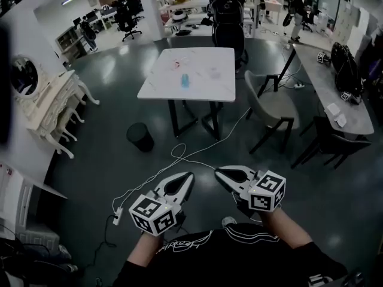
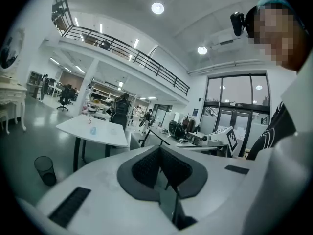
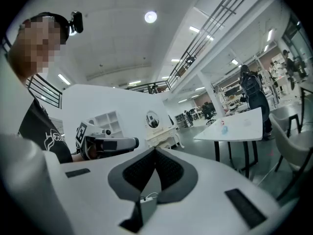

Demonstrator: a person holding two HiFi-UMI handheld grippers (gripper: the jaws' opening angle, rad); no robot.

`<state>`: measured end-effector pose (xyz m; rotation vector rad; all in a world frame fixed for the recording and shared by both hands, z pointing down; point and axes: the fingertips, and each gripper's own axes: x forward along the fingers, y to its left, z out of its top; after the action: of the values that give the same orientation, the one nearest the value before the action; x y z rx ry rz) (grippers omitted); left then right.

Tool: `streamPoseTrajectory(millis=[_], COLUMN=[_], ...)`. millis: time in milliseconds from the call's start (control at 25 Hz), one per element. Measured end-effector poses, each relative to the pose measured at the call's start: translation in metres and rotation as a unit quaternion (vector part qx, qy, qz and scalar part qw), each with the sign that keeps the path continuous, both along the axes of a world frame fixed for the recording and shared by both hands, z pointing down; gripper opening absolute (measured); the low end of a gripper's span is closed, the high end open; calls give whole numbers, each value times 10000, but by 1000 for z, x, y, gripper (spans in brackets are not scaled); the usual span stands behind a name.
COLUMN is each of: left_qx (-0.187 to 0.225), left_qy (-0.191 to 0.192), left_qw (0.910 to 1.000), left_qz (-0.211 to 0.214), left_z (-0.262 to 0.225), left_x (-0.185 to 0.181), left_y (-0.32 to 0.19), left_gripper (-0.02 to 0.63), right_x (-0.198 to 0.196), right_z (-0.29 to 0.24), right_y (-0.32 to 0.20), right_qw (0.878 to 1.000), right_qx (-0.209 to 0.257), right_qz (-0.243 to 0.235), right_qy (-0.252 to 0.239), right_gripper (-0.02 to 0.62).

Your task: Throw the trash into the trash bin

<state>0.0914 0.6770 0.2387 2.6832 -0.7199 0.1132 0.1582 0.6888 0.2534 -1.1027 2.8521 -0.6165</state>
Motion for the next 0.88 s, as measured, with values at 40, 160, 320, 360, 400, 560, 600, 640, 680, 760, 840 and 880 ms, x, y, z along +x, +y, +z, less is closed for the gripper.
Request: streamPoseTrajectory(millis=[40,160,320,360,400,560,600,640,680,760,840,880], left_qx=[-8,-44,-73,-58,-44,35,54,64,68,83,111,118], left_qy=[6,55,82,78,79,57,39,21,5,-33,-79,-87], left_qw=[10000,10000,9999,10000,10000,10000,9999,9999,9998,9997,9994,9992], left_qz=[-3,-10,4,9,13,-51,-94,-138,-174,-234,-316,-360], left_z=[-1,-4,-3,-4,-4,-7,-7,-8,-8,-7,-6,-5], left_x=[4,20,52,61,69,93,97,101,104,108,106,104], left_y=[-3,-16,-34,-39,-44,-60,-63,-65,-67,-69,-75,-80], left_gripper=[6,6,6,6,6,6,6,6,6,6,6,6], right_x=[5,23,50,57,64,86,89,92,95,99,97,96], right_z=[0,-1,-1,-3,-4,-6,-7,-8,-9,-9,-7,-7], right_y=[-3,-17,-32,-36,-41,-58,-62,-65,-68,-73,-80,-85], right_qw=[10000,9999,9998,9998,9998,9993,9991,9989,9987,9983,9977,9974], right_qx=[-8,-70,-108,-78,-49,-10,-2,8,20,48,76,84], right_qz=[7,18,-100,-125,-151,-352,-413,-460,-499,-573,-652,-690], right_qy=[-14,-72,-148,-133,-108,-104,-120,-128,-128,-128,-153,-174], right_gripper=[31,32,32,32,32,32,32,32,32,32,32,32])
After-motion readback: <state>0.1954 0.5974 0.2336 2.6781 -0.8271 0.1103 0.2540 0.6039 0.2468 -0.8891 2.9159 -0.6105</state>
